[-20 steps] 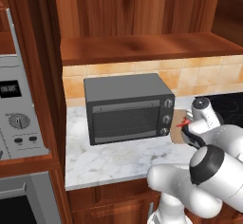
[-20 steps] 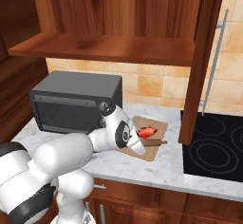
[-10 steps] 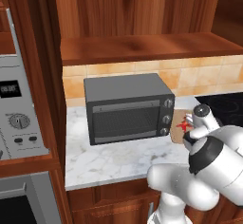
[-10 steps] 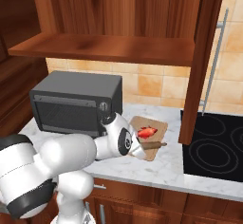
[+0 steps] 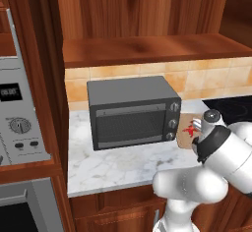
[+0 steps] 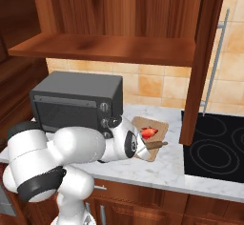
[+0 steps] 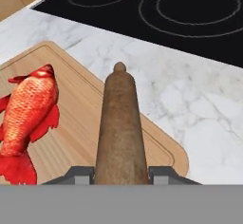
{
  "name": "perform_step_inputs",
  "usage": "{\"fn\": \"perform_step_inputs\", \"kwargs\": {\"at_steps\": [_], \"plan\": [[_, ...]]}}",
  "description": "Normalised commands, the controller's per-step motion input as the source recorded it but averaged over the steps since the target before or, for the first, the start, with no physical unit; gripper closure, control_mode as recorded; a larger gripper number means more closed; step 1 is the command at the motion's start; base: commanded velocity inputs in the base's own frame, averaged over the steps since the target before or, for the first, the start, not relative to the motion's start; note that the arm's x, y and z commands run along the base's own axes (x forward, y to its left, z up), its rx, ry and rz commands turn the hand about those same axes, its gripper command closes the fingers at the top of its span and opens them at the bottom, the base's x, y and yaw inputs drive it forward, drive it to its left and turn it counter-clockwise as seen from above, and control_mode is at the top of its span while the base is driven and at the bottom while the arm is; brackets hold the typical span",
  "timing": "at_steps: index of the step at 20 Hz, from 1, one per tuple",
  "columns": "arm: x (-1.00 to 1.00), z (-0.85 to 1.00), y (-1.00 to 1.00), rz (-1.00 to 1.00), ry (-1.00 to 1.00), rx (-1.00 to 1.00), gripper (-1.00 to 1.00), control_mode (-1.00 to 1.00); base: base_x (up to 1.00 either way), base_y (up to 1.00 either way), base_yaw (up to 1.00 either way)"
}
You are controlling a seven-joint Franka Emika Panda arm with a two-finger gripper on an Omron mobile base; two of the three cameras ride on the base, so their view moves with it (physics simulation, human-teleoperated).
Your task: Open the cabinet, retrieve the rolling pin, and place it next to the meat on the cutting board to prepare for tenderizing.
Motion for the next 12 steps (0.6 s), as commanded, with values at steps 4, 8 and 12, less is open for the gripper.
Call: {"fn": "perform_step_inputs", "kwargs": {"at_steps": [4, 8, 12], "plan": [[0.23, -0.08, -0.04, 0.08, 0.00, 0.03, 1.00, -1.00, 0.00, 0.00, 0.00], [0.27, -0.11, -0.01, 0.08, 0.00, 0.03, 1.00, -1.00, 0.00, 0.00, 0.00], [0.24, -0.19, 0.00, 0.08, 0.00, 0.02, -1.00, -1.00, 0.00, 0.00, 0.00]]}}
